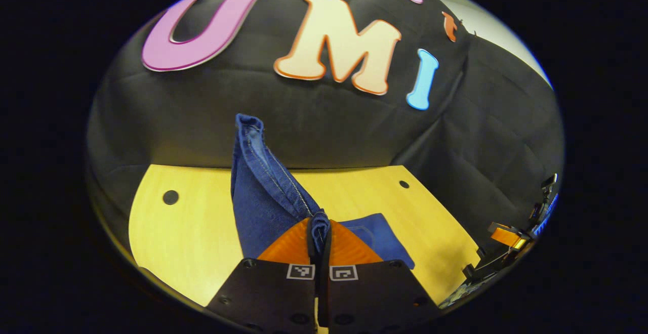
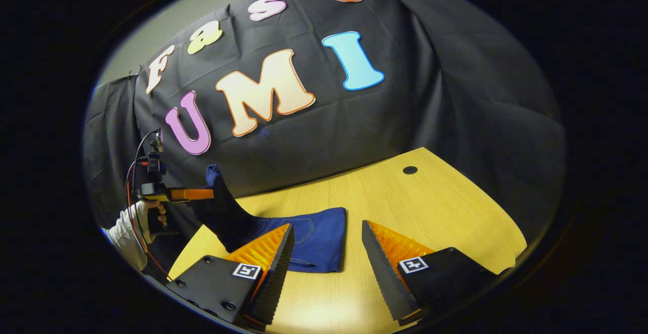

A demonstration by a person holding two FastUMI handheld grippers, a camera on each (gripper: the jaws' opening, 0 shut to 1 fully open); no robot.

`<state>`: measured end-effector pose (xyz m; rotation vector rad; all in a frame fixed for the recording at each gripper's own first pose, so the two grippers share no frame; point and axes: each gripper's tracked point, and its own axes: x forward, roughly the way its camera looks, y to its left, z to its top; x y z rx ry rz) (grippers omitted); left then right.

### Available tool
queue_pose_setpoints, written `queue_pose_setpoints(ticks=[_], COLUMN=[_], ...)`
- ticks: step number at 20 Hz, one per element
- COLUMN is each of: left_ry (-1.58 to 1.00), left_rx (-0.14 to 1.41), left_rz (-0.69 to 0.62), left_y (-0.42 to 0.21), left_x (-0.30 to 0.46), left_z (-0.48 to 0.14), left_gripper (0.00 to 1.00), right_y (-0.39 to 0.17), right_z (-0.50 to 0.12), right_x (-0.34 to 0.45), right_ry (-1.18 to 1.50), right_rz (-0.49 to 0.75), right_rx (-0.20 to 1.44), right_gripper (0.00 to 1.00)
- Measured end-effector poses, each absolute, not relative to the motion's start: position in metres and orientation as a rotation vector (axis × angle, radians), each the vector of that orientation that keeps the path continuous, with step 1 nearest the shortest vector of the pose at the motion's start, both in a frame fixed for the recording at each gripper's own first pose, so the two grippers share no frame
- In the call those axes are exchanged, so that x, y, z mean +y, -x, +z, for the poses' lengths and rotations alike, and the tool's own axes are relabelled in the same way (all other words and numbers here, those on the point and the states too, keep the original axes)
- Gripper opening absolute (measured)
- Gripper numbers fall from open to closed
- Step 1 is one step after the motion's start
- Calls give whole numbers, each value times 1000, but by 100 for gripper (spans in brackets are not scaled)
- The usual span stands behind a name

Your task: Grasp the waist and the cuffs of the jeans and fold them to make the two legs overlap; first hold the waist and fold one-third of the jeans toward the cuffs, then hold the cuffs and fold the remaining one-third in the same direction to finish folding.

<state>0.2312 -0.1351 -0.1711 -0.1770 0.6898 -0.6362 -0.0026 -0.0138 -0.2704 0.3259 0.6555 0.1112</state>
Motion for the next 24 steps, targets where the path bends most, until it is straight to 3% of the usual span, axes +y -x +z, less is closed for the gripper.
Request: queue_pose_setpoints(ticks=[7,8,9,10,11,13,14,16,21,24], left_ry=[83,62,39,39,57,114,122,119,14,-5], left_rx=[775,776,789,791,779,664,578,429,105,27], left_rz=[-681,-673,-651,-639,-633,-613,-581,-529,-367,-320], left_y=[-201,-199,-195,-188,-180,-170,-170,-160,-104,-62], left_x=[-235,-244,-251,-258,-266,-277,-273,-256,-173,-134], left_z=[-233,-244,-257,-260,-258,-229,-206,-146,-20,15], left_gripper=[0,0,0,0,7,69,100,95,96,94], right_y=[33,38,40,42,41,35,29,20,8,18], right_z=[-268,-268,-266,-264,-260,-250,-242,-218,-133,-92], right_x=[-69,-78,-85,-88,-89,-84,-76,-56,1,36], right_ry=[-287,-289,-297,-305,-307,-292,-284,-258,-217,-224], right_rz=[85,80,82,90,103,138,162,215,290,307], right_rx=[666,671,673,673,668,639,604,529,270,154], right_gripper=[83,75,83,83,83,86,97,100,98,98])
